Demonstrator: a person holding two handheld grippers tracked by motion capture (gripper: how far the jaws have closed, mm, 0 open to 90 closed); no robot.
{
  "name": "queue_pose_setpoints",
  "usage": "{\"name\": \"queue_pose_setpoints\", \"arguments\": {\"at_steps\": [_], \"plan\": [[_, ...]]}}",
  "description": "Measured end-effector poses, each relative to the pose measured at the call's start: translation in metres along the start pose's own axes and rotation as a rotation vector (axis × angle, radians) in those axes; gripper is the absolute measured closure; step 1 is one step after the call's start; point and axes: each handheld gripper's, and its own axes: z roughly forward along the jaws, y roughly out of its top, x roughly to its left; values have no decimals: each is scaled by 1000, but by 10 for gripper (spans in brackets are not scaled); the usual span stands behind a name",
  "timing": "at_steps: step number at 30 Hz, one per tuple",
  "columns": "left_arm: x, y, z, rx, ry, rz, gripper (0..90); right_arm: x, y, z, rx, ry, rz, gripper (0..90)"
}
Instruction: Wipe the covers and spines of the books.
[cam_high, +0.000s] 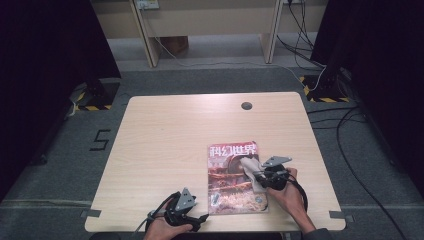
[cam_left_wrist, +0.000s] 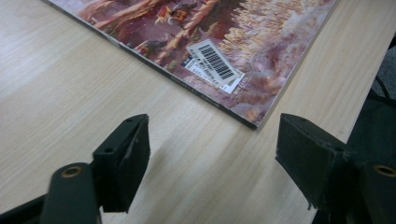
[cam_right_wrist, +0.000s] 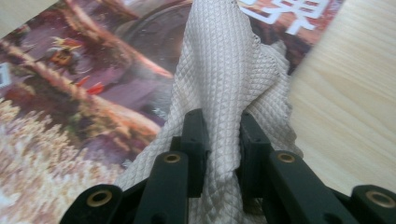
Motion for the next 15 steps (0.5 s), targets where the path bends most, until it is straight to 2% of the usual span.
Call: {"name": "queue_pose_setpoints", "arguments": {"at_steps": [4, 7, 11, 15], "plan": [[-3, 1, 3, 7, -5, 21, 298, 14, 1, 2, 0, 43, -27, 766], [-3, 0, 3, 6, -3, 18, 303, 23, 1, 3, 4, 59, -53, 766], [-2, 0, 2, 2, -1, 15, 314, 19, -1, 1, 3, 72, -29, 764], [-2, 0, 1, 1, -4, 17, 307, 8, -5, -3, 1, 39, -9, 764]]}}
